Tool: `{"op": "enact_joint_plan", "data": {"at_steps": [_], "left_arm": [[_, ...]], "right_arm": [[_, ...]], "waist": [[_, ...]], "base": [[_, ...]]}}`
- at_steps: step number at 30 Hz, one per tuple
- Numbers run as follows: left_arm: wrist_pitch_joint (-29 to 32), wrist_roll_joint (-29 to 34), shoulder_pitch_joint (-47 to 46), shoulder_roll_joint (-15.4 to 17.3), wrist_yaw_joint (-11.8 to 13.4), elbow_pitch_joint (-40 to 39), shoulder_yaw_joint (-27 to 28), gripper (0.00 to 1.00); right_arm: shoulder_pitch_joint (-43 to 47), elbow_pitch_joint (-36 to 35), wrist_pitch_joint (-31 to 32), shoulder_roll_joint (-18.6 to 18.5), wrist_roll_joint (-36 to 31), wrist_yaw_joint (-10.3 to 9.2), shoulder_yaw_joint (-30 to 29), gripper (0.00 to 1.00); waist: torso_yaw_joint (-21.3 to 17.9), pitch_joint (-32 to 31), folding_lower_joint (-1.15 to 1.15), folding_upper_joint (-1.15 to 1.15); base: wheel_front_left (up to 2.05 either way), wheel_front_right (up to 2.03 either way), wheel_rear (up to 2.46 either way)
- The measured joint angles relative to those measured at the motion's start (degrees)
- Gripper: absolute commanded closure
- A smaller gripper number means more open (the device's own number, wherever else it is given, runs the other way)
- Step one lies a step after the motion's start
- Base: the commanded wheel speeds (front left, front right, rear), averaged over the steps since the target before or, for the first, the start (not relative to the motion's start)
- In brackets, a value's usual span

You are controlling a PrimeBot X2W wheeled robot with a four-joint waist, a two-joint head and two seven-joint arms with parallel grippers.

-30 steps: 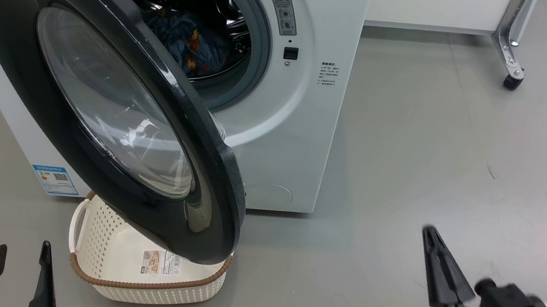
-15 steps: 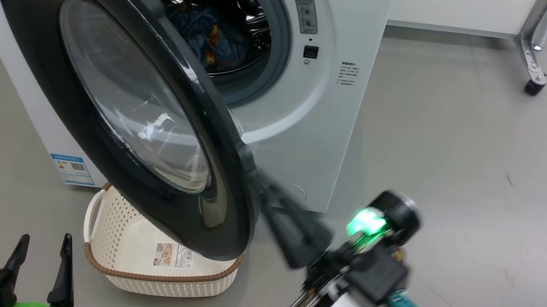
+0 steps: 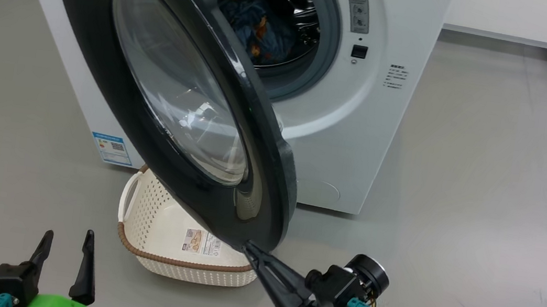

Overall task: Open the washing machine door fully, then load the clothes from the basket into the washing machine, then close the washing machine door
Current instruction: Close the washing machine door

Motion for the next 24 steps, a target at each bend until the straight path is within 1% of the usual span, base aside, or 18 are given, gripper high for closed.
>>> {"op": "enact_joint_plan", "data": {"at_steps": [11,17,24], "left_arm": [[0.0,-1.7,-1.9,0.0,-0.3,0.4,-2.0,0.0],[0.0,-2.7,-2.5,0.0,0.0,0.5,-1.9,0.0],[0.0,-3.3,-3.9,0.0,0.6,0.1,-2.0,0.0]], "right_arm": [[-5.7,5.2,0.0,0.3,1.9,0.0,-4.9,1.0],[-8.3,5.7,0.0,0.3,2.5,0.02,-6.6,1.0],[-11.8,5.7,0.0,0.4,2.5,0.49,-8.7,1.0]], "waist": [[3.8,1.7,0.0,0.0],[5.2,3.3,0.0,0.0],[5.8,5.7,0.0,0.0]], "base": [[0.0,0.0,0.0],[0.0,0.0,0.0],[0.0,0.0,0.0]]}}
